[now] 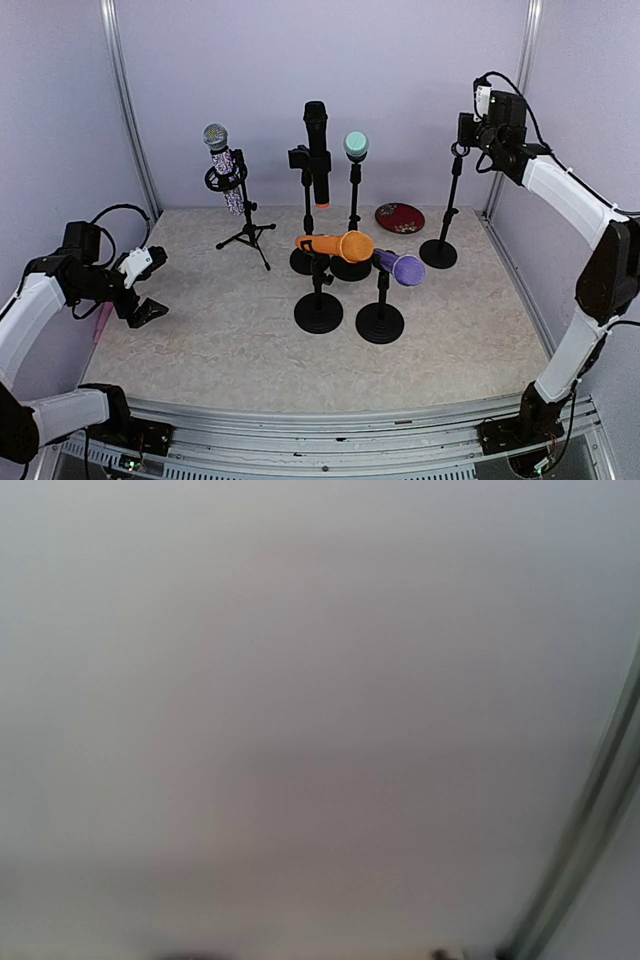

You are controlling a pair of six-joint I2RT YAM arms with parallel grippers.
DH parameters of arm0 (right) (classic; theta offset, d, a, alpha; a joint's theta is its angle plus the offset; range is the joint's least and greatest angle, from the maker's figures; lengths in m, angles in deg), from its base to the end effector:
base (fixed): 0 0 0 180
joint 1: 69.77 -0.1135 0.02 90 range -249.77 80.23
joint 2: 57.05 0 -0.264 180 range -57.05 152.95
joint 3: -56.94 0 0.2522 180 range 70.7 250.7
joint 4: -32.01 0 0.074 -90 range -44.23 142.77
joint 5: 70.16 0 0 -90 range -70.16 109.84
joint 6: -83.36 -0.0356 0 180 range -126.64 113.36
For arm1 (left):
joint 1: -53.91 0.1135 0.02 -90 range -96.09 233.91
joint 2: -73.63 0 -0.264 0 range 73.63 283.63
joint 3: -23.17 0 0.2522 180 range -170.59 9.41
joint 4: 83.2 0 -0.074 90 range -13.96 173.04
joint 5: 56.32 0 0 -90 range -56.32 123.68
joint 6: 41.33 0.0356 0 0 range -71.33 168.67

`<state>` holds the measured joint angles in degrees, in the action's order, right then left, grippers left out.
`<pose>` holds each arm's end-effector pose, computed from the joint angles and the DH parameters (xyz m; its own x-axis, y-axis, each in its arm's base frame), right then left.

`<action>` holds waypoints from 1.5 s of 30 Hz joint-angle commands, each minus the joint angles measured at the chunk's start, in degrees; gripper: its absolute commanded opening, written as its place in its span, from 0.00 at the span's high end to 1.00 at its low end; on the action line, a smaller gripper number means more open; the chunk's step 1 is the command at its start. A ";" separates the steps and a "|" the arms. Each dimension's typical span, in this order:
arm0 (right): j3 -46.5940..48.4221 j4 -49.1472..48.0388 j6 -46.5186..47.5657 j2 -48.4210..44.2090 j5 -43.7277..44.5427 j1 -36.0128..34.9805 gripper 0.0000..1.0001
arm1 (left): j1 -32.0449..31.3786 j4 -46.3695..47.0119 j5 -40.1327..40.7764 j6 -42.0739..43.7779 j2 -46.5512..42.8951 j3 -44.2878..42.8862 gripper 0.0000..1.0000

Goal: Remove the microphone from the stand

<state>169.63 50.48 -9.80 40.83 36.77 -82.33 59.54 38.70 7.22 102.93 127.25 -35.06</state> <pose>0.4003 0.0786 0.4326 -0.0580 0.0411 -0.9975 0.0789 0.9962 0.0365 0.1785 0.0017 0.2612 -0.3244 0.6982 -0.6382 0.7520 0.5996 0.2737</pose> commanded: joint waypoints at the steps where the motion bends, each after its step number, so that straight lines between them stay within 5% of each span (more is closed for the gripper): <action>1: 3.10 8.76 -1.01 4.00 -0.01 1.25 0.59 | -0.30 -0.59 0.63 1.22 -1.28 0.20 0.01; 8: -8.28 3.61 -2.04 -1.05 -0.59 1.31 0.59 | -0.31 -0.49 0.52 1.86 -1.05 0.77 0.01; 16: -9.71 2.92 -2.35 -7.45 -5.36 0.26 0.32 | -0.44 -0.49 -0.31 1.02 -0.43 0.39 0.01; 23: -27.70 -0.77 -4.50 -25.70 -9.85 -10.39 0.00 | -0.48 -0.80 -2.02 -0.25 -0.07 0.17 0.01; 31: -43.35 4.08 -11.42 -43.96 0.22 -37.08 0.00 | -0.67 -1.37 -2.45 -1.07 0.69 -1.08 0.01; 37: -41.17 12.48 -14.87 -41.62 13.42 -56.08 0.00 | -1.01 -1.34 -3.23 -1.93 0.48 -1.12 0.01; 45: -36.67 28.68 -25.34 -34.12 26.42 -60.62 0.03 | -1.50 -2.18 -3.59 -2.10 -0.66 -1.92 0.01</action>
<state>131.25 67.62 -27.17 5.45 53.82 -142.54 58.60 37.46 5.14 101.40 127.84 -35.02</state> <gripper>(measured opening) 0.989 0.988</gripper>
